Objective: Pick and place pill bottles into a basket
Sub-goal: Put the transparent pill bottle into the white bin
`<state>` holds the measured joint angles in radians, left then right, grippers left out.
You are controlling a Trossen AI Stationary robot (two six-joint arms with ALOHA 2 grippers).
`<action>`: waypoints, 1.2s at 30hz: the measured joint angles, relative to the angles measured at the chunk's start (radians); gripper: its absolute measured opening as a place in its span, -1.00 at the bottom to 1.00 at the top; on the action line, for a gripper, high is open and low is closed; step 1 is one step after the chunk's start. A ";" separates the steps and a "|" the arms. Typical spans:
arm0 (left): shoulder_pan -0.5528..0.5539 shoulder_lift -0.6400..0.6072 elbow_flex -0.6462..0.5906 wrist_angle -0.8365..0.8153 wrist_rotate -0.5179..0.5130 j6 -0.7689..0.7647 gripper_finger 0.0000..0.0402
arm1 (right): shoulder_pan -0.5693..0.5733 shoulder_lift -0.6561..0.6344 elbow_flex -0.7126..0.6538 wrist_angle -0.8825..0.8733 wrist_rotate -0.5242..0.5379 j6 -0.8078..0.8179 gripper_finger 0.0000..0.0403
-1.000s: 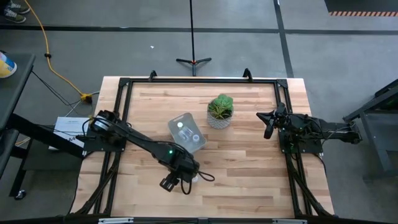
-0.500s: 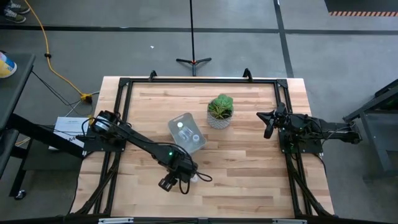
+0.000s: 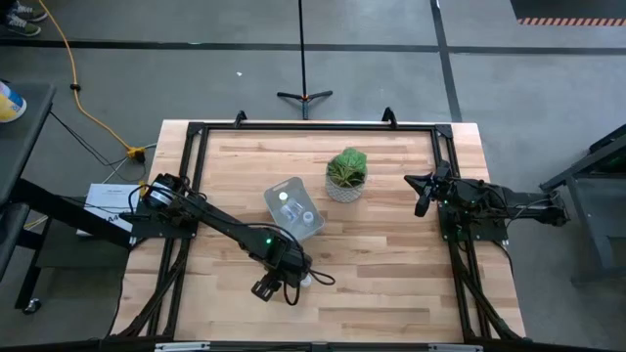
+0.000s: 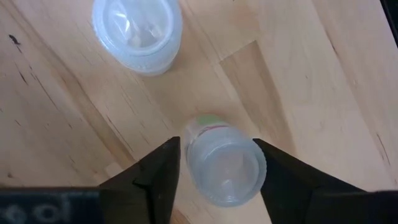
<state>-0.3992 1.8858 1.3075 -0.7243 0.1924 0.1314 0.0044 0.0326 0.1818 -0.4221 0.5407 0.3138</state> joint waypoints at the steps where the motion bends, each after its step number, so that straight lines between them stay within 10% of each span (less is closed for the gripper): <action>1: 0.000 0.000 0.000 0.000 0.000 0.000 0.10 | 0.000 0.000 0.000 0.000 0.000 0.000 -0.97; 9: 0.018 -0.002 0.004 -0.017 0.004 -0.055 -0.12 | 0.000 0.000 0.000 0.000 0.002 0.000 -0.97; 17: 0.095 -0.032 0.143 -0.382 0.032 -0.091 -0.06 | 0.000 0.000 -0.001 0.000 -0.006 0.001 -0.97; 36: 0.435 -0.101 0.264 -0.404 -0.094 -0.085 -0.12 | 0.000 0.000 -0.002 -0.008 0.002 0.000 -0.97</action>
<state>0.0356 1.7844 1.5718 -1.1286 0.0983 0.0459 0.0044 0.0322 0.1802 -0.4297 0.5430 0.3141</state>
